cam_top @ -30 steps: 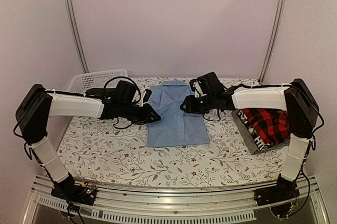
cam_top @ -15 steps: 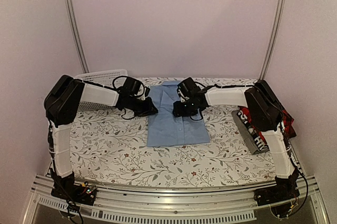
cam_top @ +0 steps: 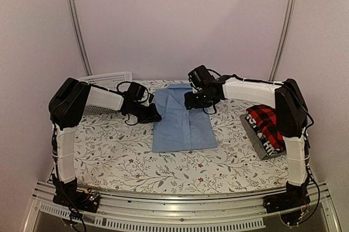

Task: Fold and stack the long sleeve shirts
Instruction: Smooth out the 2/3-rectangle-folded shirt at the center of the board.

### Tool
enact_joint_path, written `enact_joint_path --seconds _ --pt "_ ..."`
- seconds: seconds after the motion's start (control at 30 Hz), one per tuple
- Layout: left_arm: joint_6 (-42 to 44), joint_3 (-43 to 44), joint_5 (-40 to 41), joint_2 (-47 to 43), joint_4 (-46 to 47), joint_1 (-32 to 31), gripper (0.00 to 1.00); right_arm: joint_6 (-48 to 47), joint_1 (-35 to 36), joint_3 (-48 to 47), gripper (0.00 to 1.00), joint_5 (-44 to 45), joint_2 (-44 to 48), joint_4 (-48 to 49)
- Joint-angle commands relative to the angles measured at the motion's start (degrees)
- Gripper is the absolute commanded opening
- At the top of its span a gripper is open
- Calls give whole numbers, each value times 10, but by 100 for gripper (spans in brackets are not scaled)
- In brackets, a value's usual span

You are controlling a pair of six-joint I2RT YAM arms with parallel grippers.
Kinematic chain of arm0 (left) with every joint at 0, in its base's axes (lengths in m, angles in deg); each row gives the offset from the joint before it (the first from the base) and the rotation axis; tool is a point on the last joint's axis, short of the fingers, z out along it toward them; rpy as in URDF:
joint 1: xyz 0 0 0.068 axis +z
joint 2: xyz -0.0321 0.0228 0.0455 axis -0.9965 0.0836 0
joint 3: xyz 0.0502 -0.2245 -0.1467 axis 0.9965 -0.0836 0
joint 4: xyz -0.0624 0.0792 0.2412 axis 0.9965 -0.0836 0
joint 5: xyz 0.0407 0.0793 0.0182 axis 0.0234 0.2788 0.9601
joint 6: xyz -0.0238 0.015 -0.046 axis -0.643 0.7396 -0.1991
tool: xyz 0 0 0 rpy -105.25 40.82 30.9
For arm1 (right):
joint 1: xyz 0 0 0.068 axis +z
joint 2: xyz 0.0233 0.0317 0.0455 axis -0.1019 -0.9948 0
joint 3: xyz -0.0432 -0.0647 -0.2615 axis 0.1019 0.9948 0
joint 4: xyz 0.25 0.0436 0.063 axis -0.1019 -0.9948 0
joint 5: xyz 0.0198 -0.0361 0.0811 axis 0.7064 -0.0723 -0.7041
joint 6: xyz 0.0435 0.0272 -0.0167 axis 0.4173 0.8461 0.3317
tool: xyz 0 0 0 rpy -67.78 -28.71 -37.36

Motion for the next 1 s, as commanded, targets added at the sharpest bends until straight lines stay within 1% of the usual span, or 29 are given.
enact_joint_path --seconds 0.0,0.13,0.2,0.27,0.4,0.53,0.63,0.7,0.73,0.83,0.97 --pt "15 -8 6 -18 -35 9 13 14 34 44 51 16 57 -9" --pt "28 0 8 -22 -49 13 13 30 49 71 31 -4 52 13" --pt "36 4 7 -24 -54 15 13 33 52 64 25 -19 26 19" --pt "43 8 5 -27 -57 16 13 32 53 51 22 -28 0 22" --pt "53 19 5 -37 -71 15 13 32 54 23 21 -37 -63 13" --pt "52 7 4 -65 -78 16 15 38 53 13 36 -45 -99 14" --pt "48 -12 2 -93 -79 15 19 44 53 12 47 -50 -108 12" --pt "44 -31 -3 -110 -77 14 23 48 54 12 51 -47 -106 10" --pt "41 -42 -6 -116 -74 14 25 50 54 12 54 -45 -104 9" --pt "32 -72 -11 -133 -69 6 27 53 54 7 62 -38 -96 0" --pt "18 -127 -11 -164 -51 -10 31 52 54 -16 72 -5 -79 -25"
